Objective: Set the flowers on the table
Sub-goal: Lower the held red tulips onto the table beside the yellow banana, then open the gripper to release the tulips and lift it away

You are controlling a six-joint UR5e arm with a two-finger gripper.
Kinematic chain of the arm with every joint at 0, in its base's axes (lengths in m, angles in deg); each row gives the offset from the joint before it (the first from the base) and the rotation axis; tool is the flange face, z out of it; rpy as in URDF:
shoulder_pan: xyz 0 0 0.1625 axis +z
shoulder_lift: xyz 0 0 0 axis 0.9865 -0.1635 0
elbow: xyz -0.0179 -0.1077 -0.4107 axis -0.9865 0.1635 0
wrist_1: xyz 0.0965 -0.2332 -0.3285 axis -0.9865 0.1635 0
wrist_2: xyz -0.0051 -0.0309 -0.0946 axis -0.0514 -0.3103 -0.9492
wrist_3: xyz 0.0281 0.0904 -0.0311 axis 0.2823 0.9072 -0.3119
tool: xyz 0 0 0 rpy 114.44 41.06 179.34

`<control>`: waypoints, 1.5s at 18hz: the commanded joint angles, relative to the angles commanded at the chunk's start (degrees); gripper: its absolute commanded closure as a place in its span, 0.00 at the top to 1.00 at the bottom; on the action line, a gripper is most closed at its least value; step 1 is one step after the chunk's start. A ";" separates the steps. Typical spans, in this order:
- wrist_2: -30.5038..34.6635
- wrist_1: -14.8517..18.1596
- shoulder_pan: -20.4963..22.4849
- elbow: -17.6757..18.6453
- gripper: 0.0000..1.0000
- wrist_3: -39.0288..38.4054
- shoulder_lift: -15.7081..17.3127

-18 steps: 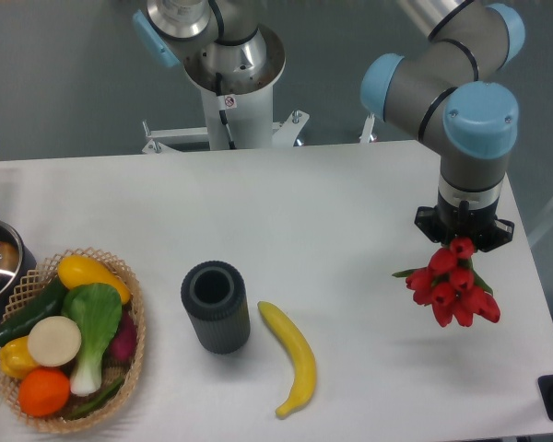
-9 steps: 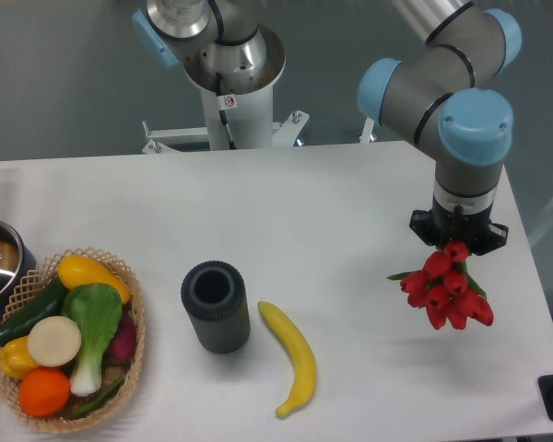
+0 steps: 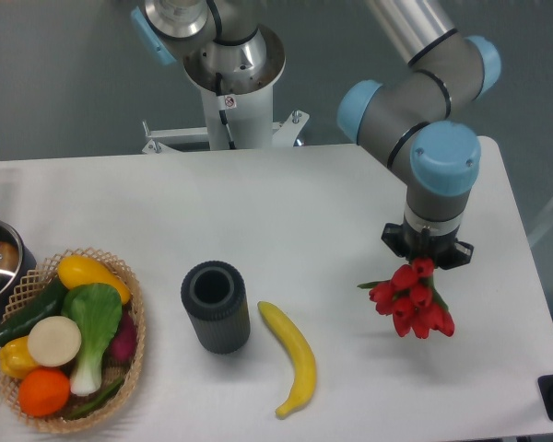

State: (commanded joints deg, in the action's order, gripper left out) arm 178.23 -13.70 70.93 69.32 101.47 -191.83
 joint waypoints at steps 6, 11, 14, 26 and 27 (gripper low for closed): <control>-0.61 -0.09 -0.09 0.35 1.00 -0.17 -0.53; -0.44 0.09 -0.09 0.53 1.00 -0.35 0.00; -0.70 -2.01 0.26 1.58 1.00 -0.97 0.88; -0.79 -13.89 5.27 5.36 1.00 2.72 4.66; -0.79 -13.89 5.45 5.71 1.00 2.72 4.92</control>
State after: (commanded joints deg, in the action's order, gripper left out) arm 177.44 -27.59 76.38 75.03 104.20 -186.91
